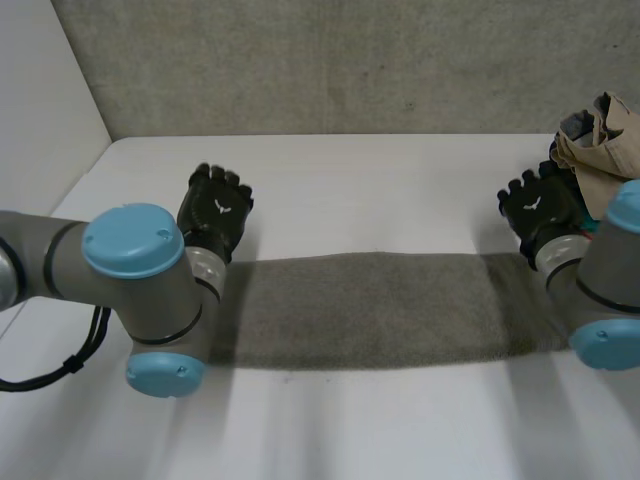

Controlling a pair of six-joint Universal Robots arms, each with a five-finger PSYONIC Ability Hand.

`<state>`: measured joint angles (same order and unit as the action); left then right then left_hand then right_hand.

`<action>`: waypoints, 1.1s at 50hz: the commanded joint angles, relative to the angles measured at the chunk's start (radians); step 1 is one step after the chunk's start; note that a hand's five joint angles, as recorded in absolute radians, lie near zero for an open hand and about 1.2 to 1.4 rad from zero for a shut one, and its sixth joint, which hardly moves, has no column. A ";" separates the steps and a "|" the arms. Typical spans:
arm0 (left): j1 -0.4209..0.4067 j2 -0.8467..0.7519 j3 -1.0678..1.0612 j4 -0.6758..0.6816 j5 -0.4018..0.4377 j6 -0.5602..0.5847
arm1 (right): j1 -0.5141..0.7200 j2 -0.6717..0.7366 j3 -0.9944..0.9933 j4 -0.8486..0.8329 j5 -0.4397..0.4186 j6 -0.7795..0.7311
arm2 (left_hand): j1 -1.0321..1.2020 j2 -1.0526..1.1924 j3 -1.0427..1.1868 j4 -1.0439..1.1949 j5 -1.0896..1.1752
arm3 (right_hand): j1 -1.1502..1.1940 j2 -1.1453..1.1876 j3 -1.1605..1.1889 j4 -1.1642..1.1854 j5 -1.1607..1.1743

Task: Fold the laundry.

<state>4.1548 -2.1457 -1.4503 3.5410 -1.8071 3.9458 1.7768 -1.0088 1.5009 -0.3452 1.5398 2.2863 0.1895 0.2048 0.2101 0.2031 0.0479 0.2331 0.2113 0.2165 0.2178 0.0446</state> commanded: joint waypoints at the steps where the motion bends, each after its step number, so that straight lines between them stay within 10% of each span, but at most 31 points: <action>1: -0.030 0.173 -0.114 -0.008 0.000 -0.017 | -0.029 -0.240 0.154 0.081 -0.099 0.160 | -0.014 -0.029 -0.035 -0.028 -0.047 | -0.059 -0.037 -0.042 -0.043 -0.045; 13: -0.051 0.326 -0.308 -0.001 0.009 -0.175 | -0.335 -0.298 0.317 0.296 -0.345 0.157 | -0.008 -0.024 -0.029 -0.022 -0.041 | 0.172 0.194 0.188 0.187 0.186; 21: -0.053 0.313 -0.309 -0.001 0.011 -0.178 | -0.367 -0.157 0.298 0.219 -0.346 0.156 | -0.005 -0.021 -0.026 -0.019 -0.038 | 0.488 0.510 0.505 0.504 0.502; 24: -0.056 0.316 -0.315 0.001 0.009 -0.178 | -0.393 -0.122 0.276 0.218 -0.337 0.148 | -0.005 -0.021 -0.026 -0.019 -0.038 | 1.159 1.181 1.176 1.174 1.173; 41: -0.056 0.375 -0.349 -0.004 0.011 -0.178 | -0.605 -0.221 0.274 0.175 -0.276 -0.091 | -0.008 -0.024 -0.029 -0.022 -0.041 | 1.163 1.185 1.180 1.178 1.177; 55: -0.038 0.437 -0.392 -0.002 0.000 -0.181 | 0.103 -0.373 0.265 0.003 -0.276 0.120 | -0.008 -0.024 -0.029 -0.022 -0.041 | 1.163 1.185 1.180 1.178 1.177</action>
<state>4.1079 -1.7529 -1.8243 3.5371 -1.8042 3.7658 1.5478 -1.3598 1.7800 -0.2272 1.2689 2.3057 0.1895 0.2048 0.2101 0.2031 0.0479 1.1145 1.1802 1.1943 1.2005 0.9767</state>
